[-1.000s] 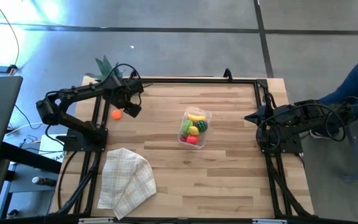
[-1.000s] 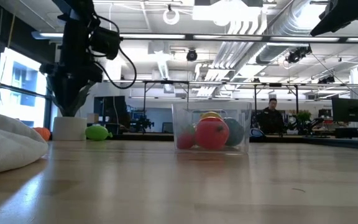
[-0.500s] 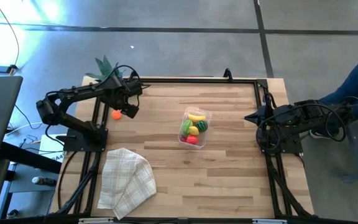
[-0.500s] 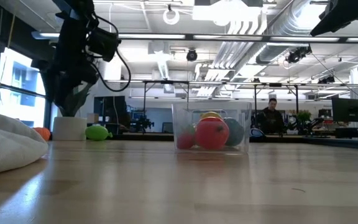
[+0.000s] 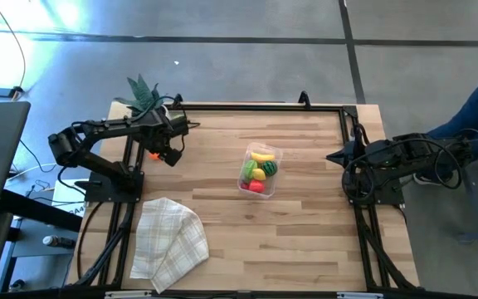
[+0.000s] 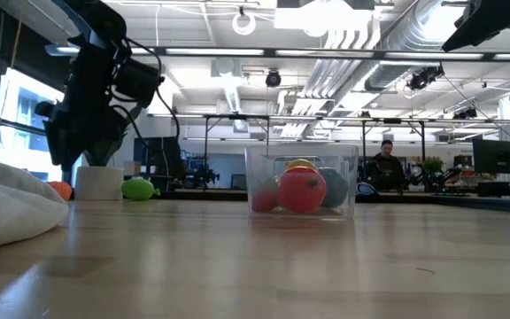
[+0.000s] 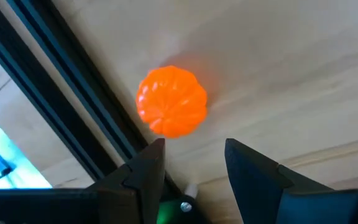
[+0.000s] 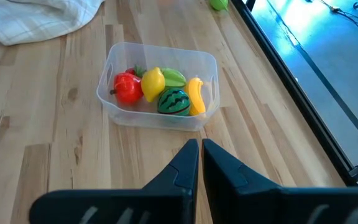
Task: Pick and placing Produce into tupperware
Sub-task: Put the pumpkin into the transparent bin
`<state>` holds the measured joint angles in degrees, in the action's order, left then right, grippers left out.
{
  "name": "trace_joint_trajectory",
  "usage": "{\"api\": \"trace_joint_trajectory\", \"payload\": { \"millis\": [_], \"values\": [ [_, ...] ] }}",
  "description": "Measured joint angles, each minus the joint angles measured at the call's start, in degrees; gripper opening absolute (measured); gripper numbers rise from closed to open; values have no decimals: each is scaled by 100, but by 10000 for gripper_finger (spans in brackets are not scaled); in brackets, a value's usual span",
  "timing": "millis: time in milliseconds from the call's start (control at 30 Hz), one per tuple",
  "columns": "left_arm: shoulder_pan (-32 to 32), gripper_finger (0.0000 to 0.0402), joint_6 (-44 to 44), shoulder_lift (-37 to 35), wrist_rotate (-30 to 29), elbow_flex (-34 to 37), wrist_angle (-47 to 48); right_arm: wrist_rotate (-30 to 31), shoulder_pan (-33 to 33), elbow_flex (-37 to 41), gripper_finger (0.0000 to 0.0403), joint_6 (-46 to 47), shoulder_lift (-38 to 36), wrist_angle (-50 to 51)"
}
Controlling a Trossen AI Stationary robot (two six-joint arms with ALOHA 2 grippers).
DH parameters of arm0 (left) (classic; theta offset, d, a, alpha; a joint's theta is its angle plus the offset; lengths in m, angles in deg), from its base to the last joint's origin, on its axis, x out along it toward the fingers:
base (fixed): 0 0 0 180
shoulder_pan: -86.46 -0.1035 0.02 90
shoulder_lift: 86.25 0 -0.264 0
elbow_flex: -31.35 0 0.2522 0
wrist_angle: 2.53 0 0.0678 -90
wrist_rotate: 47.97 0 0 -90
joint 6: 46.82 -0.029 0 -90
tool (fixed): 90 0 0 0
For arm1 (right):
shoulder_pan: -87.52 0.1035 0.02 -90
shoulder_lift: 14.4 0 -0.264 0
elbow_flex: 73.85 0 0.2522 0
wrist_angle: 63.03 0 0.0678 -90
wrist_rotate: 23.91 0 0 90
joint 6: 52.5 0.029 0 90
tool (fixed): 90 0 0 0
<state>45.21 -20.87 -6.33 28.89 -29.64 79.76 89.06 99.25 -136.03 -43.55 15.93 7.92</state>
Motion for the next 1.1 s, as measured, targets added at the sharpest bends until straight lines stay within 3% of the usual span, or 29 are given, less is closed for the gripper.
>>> {"api": "trace_joint_trajectory", "payload": {
  "millis": [533, 1100],
  "values": [
    [-1, 157, -754, 0, -74, 45, -299, 1, -1, -2, 11, 0, -1, 0],
    [-1, 171, -621, 0, -35, 47, -414, 1, 1, -2, 11, -1, -1, -2]
  ]
}}
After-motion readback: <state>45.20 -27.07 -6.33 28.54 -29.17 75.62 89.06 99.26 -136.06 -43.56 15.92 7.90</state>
